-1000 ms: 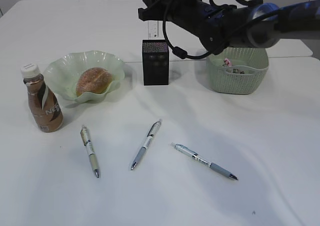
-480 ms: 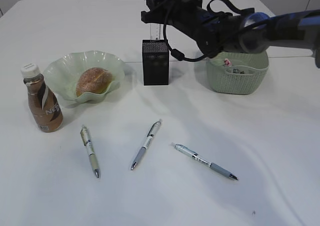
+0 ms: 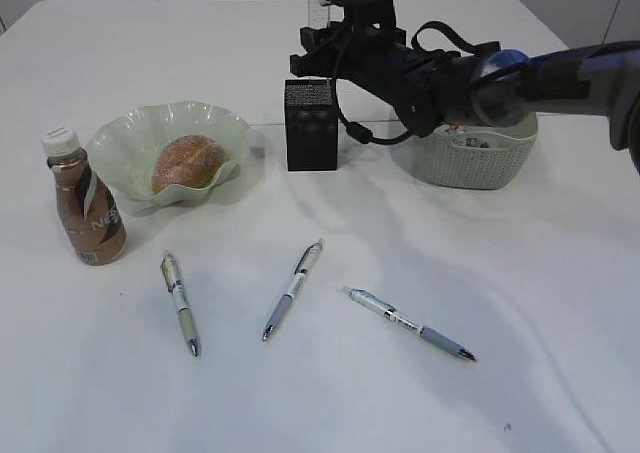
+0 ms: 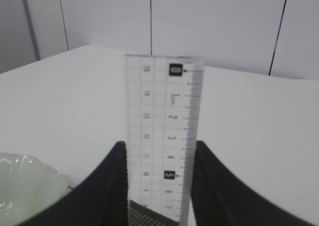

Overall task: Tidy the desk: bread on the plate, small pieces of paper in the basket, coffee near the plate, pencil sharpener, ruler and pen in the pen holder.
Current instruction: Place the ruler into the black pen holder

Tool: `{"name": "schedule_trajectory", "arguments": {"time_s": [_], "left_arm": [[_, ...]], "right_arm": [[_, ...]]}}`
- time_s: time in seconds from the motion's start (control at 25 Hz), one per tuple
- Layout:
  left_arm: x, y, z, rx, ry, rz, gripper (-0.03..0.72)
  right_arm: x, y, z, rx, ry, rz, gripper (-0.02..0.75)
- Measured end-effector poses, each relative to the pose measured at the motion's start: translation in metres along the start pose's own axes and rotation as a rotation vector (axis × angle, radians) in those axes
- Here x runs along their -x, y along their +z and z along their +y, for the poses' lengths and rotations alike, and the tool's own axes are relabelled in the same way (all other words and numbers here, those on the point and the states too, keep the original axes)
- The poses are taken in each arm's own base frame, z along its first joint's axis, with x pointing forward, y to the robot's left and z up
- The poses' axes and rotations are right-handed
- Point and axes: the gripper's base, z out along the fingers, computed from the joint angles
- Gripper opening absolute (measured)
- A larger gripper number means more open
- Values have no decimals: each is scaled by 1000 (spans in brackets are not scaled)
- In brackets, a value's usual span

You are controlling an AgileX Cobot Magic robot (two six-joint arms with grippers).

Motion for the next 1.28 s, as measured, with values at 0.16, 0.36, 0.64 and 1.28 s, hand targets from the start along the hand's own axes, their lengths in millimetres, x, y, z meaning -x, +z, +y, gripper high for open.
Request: {"name": "schedule_trajectory", "arguments": {"time_s": [0.16,0.36,0.64,1.28], "left_arm": [[0,0,0,-2,-1,-2,401],[0,0,0,-4,-2,-3,401],[3,0,-1,-9,-3,-35,401],[5,0,-3,-32,-16,-59,401]], "right_arm": [[0,0,-1,-2,-2,2,302],[-2,0,-1,2,-19,14,302],[-5,0,-1,3,-27,32,302],[-12,1,-2,-3,-27,82,303]]}}
